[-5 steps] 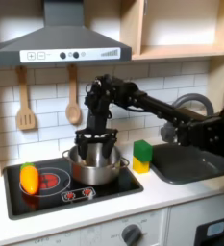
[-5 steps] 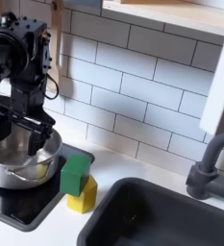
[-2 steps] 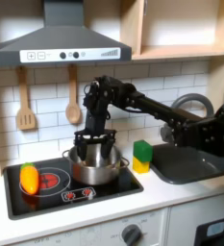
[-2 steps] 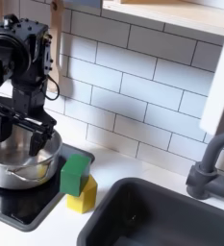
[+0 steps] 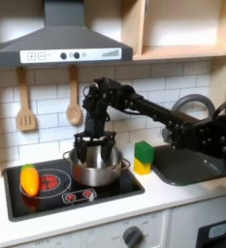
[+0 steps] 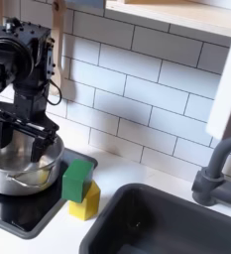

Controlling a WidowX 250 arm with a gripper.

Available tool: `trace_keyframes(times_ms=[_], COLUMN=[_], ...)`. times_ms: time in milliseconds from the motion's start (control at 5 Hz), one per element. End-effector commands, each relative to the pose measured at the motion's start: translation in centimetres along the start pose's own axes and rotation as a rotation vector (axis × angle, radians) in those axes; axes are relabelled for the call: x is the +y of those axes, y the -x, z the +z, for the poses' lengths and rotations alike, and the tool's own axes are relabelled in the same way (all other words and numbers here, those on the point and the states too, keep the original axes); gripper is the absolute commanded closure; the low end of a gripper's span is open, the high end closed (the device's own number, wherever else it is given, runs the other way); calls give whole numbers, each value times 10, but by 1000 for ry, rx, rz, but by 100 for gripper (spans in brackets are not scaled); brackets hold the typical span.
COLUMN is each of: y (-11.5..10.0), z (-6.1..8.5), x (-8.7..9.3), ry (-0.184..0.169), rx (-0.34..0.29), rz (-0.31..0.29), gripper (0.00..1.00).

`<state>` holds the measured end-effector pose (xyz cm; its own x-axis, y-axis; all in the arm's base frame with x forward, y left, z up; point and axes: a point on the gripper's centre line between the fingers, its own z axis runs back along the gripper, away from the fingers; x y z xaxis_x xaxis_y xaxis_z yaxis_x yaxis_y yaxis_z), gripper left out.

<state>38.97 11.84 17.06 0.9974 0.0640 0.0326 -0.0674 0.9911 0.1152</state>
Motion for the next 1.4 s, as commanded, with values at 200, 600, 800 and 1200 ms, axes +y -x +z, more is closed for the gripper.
trace_keyframes(times_ms=[200, 600, 800, 1200], y=[12, 16, 13, 6], z=[-2, -2, 1, -2], x=[28, 40, 52, 69], ry=[-3, -19, -39, -48], rx=[44, 53, 47, 44], rz=[76, 107, 129, 172], gripper=[0, 0, 0, 0])
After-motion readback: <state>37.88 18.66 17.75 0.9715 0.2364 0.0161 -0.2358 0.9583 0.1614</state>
